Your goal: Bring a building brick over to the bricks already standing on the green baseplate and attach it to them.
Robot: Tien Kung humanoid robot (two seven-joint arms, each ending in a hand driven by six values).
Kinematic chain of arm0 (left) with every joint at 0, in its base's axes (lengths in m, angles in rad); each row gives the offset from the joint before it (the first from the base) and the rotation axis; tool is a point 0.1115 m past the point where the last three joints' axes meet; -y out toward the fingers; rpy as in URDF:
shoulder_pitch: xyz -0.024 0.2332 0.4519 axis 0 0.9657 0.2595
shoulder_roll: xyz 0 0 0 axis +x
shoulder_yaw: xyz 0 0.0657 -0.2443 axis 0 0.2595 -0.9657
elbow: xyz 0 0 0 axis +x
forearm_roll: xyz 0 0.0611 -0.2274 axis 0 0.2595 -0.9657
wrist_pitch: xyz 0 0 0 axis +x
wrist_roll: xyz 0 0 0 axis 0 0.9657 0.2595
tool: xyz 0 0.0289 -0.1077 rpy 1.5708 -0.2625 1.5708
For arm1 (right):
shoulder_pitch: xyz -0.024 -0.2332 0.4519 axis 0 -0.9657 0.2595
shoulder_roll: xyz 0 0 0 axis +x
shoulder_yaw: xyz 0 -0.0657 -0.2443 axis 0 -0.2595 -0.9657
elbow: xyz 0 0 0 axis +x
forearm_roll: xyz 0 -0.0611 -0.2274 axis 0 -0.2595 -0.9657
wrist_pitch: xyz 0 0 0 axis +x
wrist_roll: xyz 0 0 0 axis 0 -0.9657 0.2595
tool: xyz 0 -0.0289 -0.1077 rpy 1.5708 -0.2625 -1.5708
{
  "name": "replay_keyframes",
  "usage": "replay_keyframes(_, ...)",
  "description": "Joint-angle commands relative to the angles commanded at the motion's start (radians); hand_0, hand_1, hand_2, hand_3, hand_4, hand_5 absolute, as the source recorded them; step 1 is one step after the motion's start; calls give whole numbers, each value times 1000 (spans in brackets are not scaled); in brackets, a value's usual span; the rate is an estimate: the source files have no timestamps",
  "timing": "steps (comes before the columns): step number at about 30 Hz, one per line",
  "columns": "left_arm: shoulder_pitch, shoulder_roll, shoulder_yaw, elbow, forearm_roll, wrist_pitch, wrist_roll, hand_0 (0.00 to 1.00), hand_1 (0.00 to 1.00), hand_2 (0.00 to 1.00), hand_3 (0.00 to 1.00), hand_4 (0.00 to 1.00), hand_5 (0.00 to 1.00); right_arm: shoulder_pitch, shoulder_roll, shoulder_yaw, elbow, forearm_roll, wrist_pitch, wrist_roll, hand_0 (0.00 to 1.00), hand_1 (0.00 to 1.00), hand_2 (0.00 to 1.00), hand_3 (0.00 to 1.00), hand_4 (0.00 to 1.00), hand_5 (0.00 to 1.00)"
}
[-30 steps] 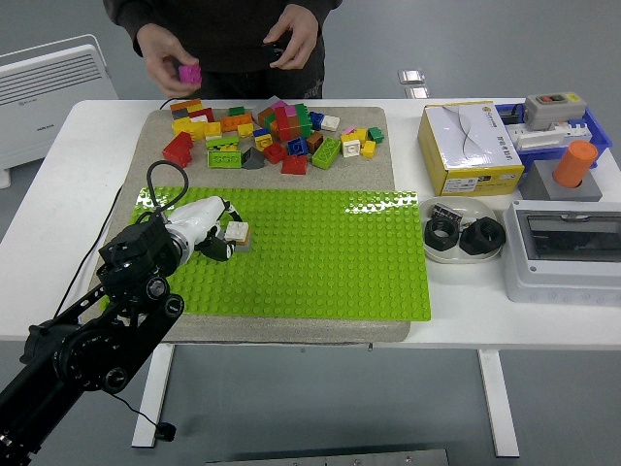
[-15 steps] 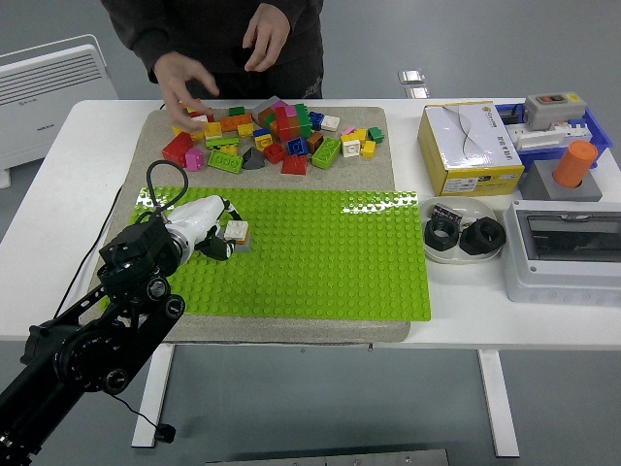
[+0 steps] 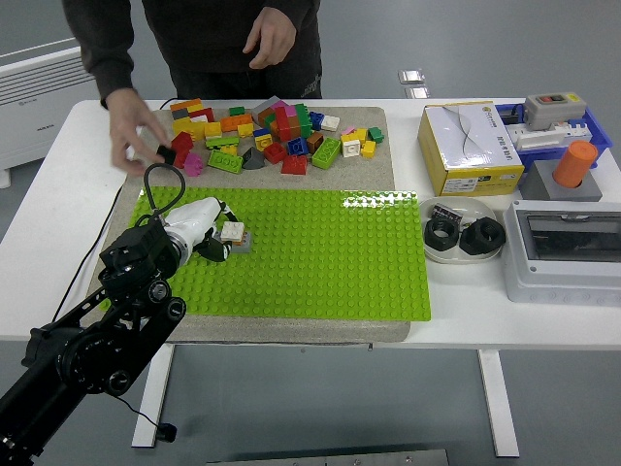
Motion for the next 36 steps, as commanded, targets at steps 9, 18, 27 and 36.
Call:
replay_keyframes(9, -1, 1, -1, 3, -7, 4, -7, 214, 2, 49, 322, 342, 2, 1, 1, -1, 0, 2, 0, 0, 609, 584, 597, 635, 863, 998)
replay_keyframes(18, -1, 1, -3, -2, -6, 1, -9, 215, 2, 50, 378, 340, 2, 1, 2, 2, 0, -1, 0, 0, 609, 582, 597, 636, 865, 998)
replay_keyframes(27, 0, 0, -4, -2, -5, -5, -9, 218, 4, 57, 447, 360, 2, 2, 2, 6, 0, -5, 0, 1, 609, 585, 594, 634, 867, 998)
replay_keyframes(36, 1, -1, -4, -4, -4, -16, -13, 220, 5, 58, 500, 382, 2, 0, 3, 13, 0, -12, 1, 1, 609, 586, 592, 634, 869, 998)
